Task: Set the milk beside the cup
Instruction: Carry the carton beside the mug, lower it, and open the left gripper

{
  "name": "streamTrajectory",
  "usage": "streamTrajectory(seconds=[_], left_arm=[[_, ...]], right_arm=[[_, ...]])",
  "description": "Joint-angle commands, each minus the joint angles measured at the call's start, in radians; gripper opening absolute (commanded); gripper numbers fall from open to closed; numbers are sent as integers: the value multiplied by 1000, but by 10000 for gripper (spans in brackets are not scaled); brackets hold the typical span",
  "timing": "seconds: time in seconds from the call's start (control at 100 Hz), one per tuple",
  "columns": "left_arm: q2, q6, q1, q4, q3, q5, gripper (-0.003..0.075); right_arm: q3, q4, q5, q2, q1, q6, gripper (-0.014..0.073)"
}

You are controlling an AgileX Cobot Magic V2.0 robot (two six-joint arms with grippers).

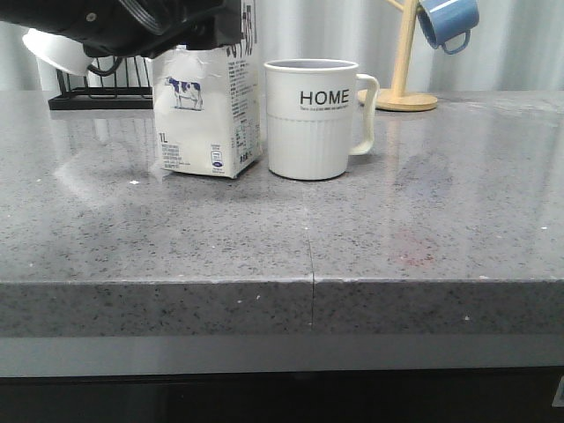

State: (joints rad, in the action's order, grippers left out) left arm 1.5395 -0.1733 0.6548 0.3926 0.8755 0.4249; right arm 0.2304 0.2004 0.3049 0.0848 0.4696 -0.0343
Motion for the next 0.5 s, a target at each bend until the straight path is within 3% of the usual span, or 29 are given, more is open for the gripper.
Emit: streamTrajectory(seconds=[0.0, 0.49], left_arm=[[-32, 9, 9, 7, 33, 79, 588], [-145, 1, 9, 14, -41, 52, 598]], right_arm=[[27, -4, -76, 10, -3, -9, -25], [27, -4, -76, 10, -3, -9, -25]])
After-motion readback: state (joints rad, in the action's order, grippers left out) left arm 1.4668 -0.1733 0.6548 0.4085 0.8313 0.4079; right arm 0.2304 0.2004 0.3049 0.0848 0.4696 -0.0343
